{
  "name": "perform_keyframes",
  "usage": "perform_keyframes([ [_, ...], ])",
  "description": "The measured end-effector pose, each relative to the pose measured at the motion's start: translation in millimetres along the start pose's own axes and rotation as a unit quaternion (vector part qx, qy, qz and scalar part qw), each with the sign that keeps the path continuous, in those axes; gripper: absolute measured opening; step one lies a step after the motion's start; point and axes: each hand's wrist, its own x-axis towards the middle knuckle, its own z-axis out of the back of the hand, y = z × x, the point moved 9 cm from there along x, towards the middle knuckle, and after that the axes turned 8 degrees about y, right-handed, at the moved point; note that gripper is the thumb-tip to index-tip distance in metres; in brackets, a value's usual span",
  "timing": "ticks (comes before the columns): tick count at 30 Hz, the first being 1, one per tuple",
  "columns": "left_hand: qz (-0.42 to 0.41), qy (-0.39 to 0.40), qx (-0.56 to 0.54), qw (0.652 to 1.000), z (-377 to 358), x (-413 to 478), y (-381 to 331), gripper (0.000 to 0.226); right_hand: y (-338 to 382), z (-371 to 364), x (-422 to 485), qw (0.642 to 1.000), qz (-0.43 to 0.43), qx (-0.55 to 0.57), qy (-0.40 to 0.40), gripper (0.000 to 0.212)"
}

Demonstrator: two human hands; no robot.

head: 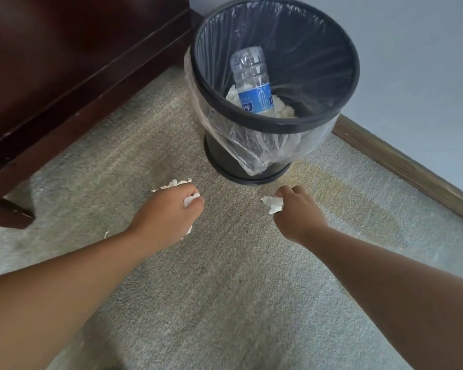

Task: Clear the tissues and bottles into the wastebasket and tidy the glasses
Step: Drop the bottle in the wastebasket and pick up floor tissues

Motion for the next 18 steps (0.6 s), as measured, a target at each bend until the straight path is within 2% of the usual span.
perform_keyframes([
  [7, 0.008, -0.011, -0.009, 1.000, -1.1, 2.9, 17.2, 0.030, -4.8, -23.8, 13.4, 0.998, -0.002, -0.044, 0.036, 0.056],
  [14, 0.037, -0.018, -0.031, 0.999, 3.1, -3.7, 38.6, 0.025, -7.3, -34.9, 19.0, 0.995, -0.069, -0.062, 0.033, 0.040],
  [18, 0.046, -0.018, -0.047, 0.998, 4.8, -4.5, 44.9, 0.023, 16.5, -30.1, 15.4, 1.000, -0.012, 0.022, 0.003, 0.029],
])
